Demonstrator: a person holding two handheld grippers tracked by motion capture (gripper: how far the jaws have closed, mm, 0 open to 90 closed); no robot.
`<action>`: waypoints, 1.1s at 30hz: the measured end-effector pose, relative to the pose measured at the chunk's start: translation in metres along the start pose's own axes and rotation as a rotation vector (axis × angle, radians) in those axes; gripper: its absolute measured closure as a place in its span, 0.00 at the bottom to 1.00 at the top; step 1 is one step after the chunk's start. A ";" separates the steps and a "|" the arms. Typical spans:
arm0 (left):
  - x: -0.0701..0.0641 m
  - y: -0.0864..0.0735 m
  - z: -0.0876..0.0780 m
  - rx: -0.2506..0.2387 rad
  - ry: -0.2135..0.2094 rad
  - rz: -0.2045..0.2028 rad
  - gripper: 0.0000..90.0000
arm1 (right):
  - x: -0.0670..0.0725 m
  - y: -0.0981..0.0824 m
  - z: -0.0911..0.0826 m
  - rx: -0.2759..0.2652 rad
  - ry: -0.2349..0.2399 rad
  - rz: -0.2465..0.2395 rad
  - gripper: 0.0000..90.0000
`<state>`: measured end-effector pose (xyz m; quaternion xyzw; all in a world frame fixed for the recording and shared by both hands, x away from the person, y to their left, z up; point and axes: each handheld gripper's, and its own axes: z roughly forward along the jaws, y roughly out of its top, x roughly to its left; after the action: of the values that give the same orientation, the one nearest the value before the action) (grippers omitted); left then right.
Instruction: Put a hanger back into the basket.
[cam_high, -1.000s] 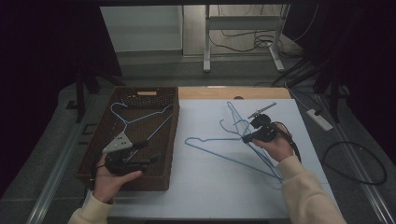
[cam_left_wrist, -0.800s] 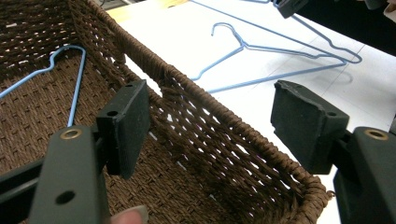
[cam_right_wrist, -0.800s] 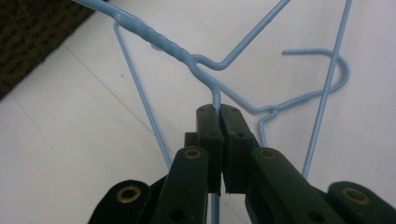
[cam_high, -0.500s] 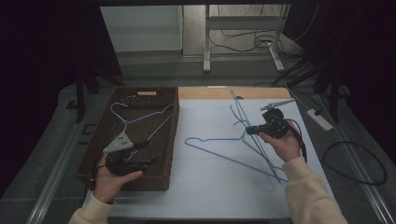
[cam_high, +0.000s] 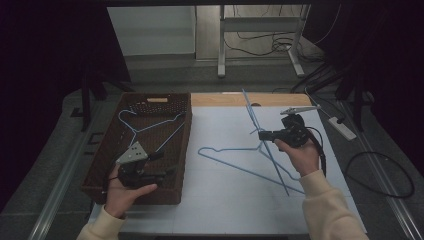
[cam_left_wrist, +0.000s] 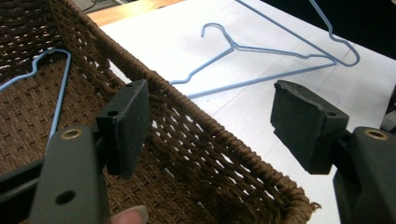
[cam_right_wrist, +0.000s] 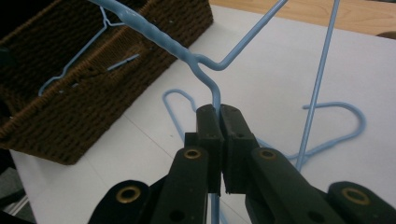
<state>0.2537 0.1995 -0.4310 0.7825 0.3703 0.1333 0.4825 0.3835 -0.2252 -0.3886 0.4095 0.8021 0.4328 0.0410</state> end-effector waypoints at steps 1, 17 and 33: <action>-0.001 0.000 0.001 0.001 -0.001 0.001 0.33 | 0.001 0.000 0.001 -0.004 0.003 -0.001 0.98; -0.016 0.010 0.015 0.019 -0.006 0.008 0.33 | 0.012 -0.014 0.006 -0.094 0.055 0.040 0.98; -0.042 0.027 0.040 0.034 -0.043 0.014 0.33 | 0.019 -0.023 0.009 -0.159 0.074 0.065 0.98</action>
<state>0.2599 0.1368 -0.4215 0.7959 0.3566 0.1134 0.4760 0.3604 -0.2125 -0.4056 0.4144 0.7526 0.5108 0.0297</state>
